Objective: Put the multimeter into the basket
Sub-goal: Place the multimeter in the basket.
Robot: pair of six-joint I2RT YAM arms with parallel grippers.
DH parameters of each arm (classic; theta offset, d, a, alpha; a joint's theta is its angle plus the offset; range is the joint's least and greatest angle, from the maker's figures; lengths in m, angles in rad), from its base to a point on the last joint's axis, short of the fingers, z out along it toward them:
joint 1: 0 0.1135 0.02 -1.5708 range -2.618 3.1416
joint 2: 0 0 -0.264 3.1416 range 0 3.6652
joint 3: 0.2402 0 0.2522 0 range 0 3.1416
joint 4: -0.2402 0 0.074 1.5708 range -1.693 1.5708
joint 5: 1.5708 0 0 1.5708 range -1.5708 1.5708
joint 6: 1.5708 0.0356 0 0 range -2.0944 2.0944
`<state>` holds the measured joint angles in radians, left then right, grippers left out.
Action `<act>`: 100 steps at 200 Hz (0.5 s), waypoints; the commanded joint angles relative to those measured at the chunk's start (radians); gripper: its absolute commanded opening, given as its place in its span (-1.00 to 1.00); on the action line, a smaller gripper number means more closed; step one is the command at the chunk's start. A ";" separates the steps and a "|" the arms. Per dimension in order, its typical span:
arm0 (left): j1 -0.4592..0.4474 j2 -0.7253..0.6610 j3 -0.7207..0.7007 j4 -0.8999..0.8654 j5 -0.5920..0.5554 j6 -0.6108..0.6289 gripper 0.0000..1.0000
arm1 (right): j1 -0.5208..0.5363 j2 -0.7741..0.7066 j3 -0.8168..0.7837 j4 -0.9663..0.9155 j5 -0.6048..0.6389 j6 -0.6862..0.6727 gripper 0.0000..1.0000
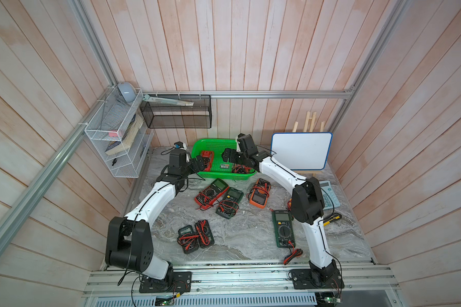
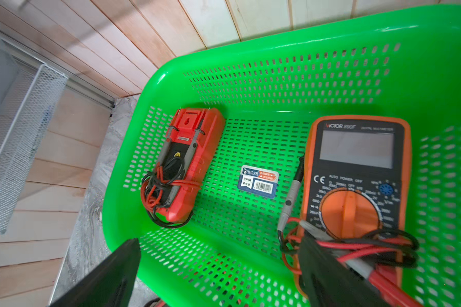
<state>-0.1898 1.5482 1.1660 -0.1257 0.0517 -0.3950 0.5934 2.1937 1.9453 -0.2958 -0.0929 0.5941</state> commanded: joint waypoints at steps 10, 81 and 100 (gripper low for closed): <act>-0.012 0.066 0.092 0.015 0.059 0.043 0.99 | -0.044 -0.115 -0.158 0.136 -0.082 0.005 0.97; -0.146 0.083 0.122 -0.053 0.028 0.106 0.99 | -0.070 -0.387 -0.574 0.306 -0.098 0.038 0.96; -0.179 0.038 0.063 -0.058 0.018 0.099 0.99 | -0.077 -0.455 -0.652 0.321 -0.094 0.045 0.97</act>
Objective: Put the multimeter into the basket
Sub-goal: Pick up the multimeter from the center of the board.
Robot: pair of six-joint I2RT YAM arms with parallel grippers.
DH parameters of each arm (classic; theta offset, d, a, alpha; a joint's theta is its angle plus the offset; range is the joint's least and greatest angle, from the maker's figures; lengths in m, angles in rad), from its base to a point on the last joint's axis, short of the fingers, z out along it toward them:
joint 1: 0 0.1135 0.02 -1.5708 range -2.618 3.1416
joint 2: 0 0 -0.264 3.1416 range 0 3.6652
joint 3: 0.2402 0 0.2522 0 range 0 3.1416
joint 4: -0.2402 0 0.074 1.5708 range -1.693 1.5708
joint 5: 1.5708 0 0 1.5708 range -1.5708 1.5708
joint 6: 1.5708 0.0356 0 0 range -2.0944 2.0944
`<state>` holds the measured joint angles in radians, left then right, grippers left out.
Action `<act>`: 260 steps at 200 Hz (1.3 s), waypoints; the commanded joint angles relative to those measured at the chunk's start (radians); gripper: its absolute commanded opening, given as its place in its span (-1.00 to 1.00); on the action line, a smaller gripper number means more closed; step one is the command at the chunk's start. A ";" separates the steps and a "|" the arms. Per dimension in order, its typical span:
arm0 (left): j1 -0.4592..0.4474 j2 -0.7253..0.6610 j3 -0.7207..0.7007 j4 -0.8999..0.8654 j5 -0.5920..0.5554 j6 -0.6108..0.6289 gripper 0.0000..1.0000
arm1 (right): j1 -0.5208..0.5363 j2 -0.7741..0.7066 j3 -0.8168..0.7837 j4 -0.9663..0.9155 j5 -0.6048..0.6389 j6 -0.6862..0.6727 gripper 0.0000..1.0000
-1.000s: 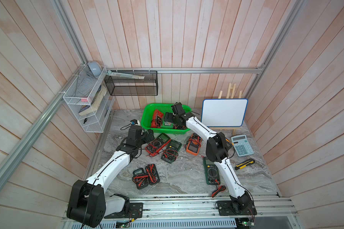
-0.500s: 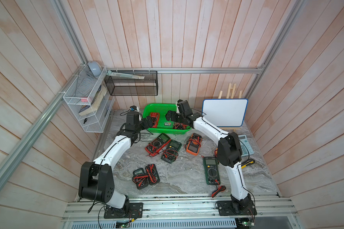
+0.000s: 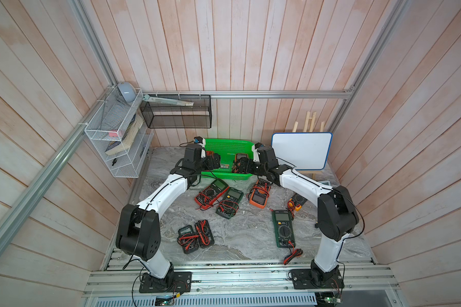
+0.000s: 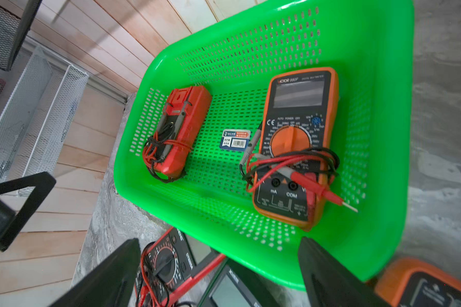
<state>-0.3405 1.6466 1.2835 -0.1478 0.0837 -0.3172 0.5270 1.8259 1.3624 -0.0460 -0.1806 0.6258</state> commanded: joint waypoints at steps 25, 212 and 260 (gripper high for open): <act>-0.087 -0.128 -0.136 -0.045 -0.034 -0.001 0.99 | -0.011 -0.165 -0.163 0.079 0.005 0.015 0.97; -0.517 0.258 0.146 -0.072 -0.229 -0.003 0.99 | -0.347 -0.596 -0.653 -0.103 0.047 0.063 0.97; -0.567 0.371 0.246 -0.148 -0.264 0.037 0.99 | -0.398 -0.626 -0.690 -0.118 0.037 0.056 0.97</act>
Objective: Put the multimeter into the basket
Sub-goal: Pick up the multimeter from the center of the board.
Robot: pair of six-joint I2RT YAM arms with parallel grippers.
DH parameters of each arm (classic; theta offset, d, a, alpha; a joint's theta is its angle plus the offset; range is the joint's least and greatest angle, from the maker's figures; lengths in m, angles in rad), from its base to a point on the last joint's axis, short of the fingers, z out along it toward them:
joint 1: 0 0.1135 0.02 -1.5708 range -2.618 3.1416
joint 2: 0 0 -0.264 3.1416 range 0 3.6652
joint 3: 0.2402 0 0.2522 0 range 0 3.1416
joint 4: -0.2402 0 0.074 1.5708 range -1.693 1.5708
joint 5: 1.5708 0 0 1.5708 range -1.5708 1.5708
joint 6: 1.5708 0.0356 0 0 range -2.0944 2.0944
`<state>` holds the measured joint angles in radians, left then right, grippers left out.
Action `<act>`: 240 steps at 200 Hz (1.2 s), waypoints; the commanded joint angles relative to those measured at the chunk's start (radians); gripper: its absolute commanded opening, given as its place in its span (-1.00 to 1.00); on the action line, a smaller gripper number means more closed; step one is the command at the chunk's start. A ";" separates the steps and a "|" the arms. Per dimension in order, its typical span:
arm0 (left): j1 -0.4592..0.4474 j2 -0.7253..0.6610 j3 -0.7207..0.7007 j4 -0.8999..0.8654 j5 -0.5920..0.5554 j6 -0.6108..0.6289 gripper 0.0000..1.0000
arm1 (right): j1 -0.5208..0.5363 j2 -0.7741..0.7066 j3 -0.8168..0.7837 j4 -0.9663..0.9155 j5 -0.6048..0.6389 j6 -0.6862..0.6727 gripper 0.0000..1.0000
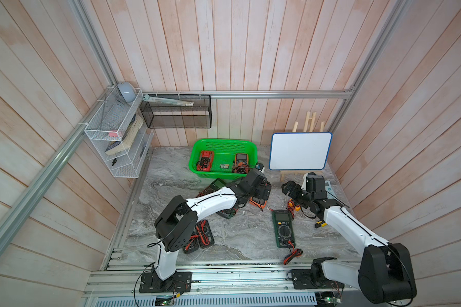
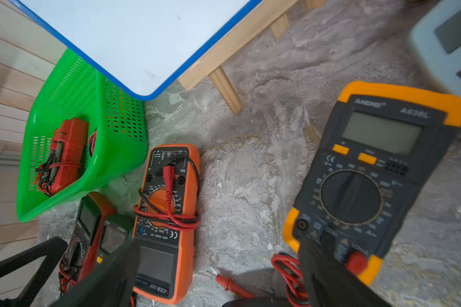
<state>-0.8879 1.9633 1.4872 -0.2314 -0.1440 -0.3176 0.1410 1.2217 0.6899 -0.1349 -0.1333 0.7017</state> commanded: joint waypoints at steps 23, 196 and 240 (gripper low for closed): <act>-0.036 0.092 0.068 -0.082 -0.052 0.056 0.99 | -0.018 -0.024 -0.029 -0.027 -0.017 -0.019 0.97; -0.047 0.299 0.173 -0.126 -0.107 0.103 0.99 | -0.022 -0.012 -0.024 -0.016 -0.046 -0.008 0.96; -0.045 0.301 0.148 -0.107 -0.104 0.108 0.77 | -0.023 -0.017 -0.023 -0.019 -0.051 -0.005 0.97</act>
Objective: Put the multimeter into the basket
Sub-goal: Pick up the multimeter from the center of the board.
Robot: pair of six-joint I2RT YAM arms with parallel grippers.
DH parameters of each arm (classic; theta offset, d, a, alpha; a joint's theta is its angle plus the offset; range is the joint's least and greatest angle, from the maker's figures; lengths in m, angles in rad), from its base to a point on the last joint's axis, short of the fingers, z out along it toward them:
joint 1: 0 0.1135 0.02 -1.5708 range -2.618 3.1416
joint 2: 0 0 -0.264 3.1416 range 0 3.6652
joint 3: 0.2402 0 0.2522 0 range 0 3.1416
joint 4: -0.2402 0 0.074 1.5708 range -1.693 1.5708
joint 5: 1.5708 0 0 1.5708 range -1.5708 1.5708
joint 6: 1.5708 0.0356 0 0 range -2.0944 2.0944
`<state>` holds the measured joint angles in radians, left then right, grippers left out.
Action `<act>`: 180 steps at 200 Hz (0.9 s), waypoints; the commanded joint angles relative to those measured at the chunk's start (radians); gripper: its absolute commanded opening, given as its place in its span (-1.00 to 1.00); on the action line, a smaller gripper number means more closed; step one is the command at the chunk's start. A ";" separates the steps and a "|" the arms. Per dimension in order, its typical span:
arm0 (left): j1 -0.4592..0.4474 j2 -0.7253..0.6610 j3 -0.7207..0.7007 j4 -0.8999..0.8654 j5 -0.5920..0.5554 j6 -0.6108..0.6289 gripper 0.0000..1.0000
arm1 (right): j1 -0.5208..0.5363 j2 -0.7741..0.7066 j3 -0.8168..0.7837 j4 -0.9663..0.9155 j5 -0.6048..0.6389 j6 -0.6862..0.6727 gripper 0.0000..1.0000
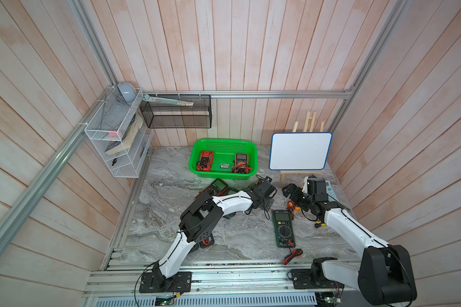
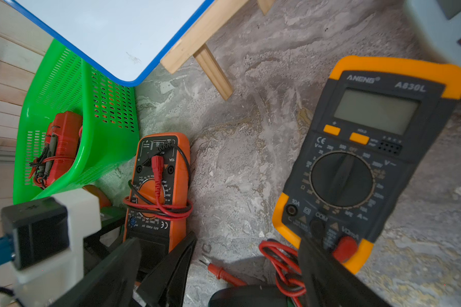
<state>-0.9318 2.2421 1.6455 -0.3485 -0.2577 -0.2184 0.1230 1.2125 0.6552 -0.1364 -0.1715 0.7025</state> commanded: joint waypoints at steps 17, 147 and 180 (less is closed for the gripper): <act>-0.001 0.001 -0.021 0.015 0.028 0.006 0.23 | -0.004 -0.011 0.012 -0.021 -0.020 -0.006 0.96; 0.037 -0.440 -0.254 0.084 0.050 -0.083 -1.00 | -0.003 -0.075 0.052 0.017 -0.163 0.001 0.96; 0.125 -0.521 -0.300 0.119 0.063 -0.119 -1.00 | 0.062 -0.074 0.075 0.076 -0.195 -0.003 0.97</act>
<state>-0.8749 1.7805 1.3682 -0.3180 -0.1864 -0.2955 0.1368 1.1461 0.6811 -0.1116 -0.3176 0.7052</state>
